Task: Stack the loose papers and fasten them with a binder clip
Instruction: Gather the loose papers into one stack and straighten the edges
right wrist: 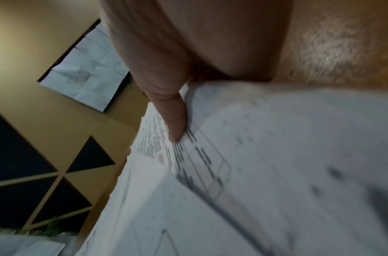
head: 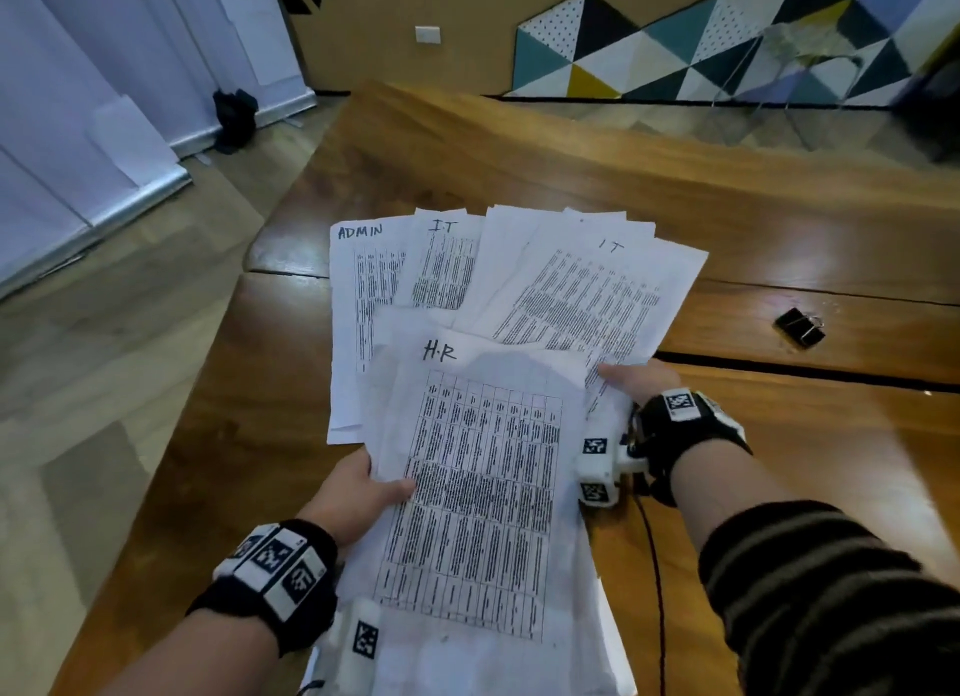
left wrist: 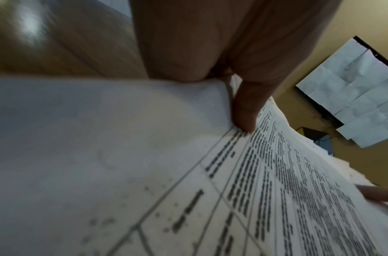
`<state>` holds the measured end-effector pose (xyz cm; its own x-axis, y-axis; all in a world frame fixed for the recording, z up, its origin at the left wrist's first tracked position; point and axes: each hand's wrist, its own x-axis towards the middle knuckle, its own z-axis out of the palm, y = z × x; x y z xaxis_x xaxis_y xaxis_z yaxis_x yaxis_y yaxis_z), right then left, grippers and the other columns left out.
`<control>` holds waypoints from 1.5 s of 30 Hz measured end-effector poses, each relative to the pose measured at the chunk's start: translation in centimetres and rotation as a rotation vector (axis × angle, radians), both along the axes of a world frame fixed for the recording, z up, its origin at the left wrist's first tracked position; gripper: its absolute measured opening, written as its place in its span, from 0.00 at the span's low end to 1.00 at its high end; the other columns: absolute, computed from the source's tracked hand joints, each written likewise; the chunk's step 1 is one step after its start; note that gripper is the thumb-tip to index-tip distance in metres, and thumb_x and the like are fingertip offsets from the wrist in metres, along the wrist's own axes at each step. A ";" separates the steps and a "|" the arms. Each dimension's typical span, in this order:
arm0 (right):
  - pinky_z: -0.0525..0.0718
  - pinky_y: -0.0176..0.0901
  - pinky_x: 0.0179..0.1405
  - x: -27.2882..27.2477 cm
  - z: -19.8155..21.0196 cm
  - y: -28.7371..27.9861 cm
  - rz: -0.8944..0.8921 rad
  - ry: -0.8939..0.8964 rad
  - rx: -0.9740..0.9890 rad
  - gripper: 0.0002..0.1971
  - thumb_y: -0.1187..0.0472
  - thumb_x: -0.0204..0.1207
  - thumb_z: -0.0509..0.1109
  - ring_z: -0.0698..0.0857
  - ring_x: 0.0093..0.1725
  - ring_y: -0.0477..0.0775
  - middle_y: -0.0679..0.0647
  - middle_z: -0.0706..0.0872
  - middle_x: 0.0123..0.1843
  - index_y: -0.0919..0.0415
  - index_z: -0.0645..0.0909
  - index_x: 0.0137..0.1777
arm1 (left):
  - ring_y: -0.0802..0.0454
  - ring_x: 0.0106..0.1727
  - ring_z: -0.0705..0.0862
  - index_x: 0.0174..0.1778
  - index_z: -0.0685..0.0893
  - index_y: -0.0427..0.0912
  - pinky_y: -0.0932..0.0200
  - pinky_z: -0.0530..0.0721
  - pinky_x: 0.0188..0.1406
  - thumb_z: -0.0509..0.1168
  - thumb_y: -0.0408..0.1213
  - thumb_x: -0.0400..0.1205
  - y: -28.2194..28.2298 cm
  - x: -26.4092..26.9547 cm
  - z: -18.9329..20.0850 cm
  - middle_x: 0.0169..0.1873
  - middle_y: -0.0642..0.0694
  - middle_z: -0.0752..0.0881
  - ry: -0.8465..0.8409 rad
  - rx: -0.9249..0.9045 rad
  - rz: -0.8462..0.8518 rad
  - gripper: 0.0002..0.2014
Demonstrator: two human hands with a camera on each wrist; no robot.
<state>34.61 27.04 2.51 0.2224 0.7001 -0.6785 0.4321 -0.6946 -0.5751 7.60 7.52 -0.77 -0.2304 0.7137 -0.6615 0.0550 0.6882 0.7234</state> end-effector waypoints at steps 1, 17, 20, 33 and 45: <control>0.84 0.51 0.57 0.0 -0.6 0.2 -0.026 0.002 0.045 0.26 0.56 0.71 0.77 0.86 0.60 0.63 0.62 0.85 0.66 0.66 0.78 0.67 | 0.44 0.53 0.91 0.57 0.85 0.43 0.37 0.83 0.62 0.72 0.32 0.77 0.1 -0.4 -0.2 0.50 0.44 0.93 0.005 -0.008 0.007 0.12; 0.80 0.64 0.63 5.7 1.1 -1.2 -0.262 0.458 0.223 0.17 0.75 0.80 0.63 0.85 0.59 0.68 0.66 0.85 0.62 0.71 0.76 0.69 | 0.37 0.56 0.86 0.65 0.80 0.35 0.37 0.80 0.65 0.66 0.25 0.81 2.6 -6.6 3.1 0.55 0.37 0.88 0.079 0.075 0.181 0.16; 0.83 0.59 0.52 3.5 1.1 -2.3 -0.192 0.506 0.201 0.16 0.76 0.80 0.61 0.87 0.52 0.64 0.66 0.87 0.55 0.72 0.76 0.67 | 0.41 0.57 0.85 0.67 0.79 0.35 0.45 0.79 0.63 0.68 0.27 0.81 5.7 -6.2 4.3 0.57 0.41 0.86 0.078 0.152 0.194 0.18; 0.83 0.47 0.56 -5.3 -2.3 -0.3 0.211 -0.098 0.214 0.20 0.56 0.73 0.73 0.86 0.55 0.60 0.57 0.87 0.58 0.62 0.78 0.63 | 0.37 0.75 0.74 0.79 0.62 0.31 0.50 0.72 0.68 0.61 0.56 0.82 20.2 -6.8 2.5 0.76 0.35 0.72 0.575 -0.118 0.140 0.38; 0.77 0.45 0.46 -10.9 -1.1 0.5 0.328 -0.165 0.181 0.14 0.71 0.80 0.56 0.82 0.57 0.62 0.62 0.80 0.59 0.70 0.76 0.63 | 0.38 0.58 0.85 0.69 0.76 0.34 0.53 0.83 0.54 0.68 0.30 0.76 17.9 -5.3 0.0 0.60 0.37 0.85 0.495 -0.044 -0.121 0.24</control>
<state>23.74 27.52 1.42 0.0631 0.8569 -0.5116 0.7106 -0.3985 -0.5798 2.35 25.41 -0.78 -0.4406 0.7288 -0.5241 0.4650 0.6847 0.5613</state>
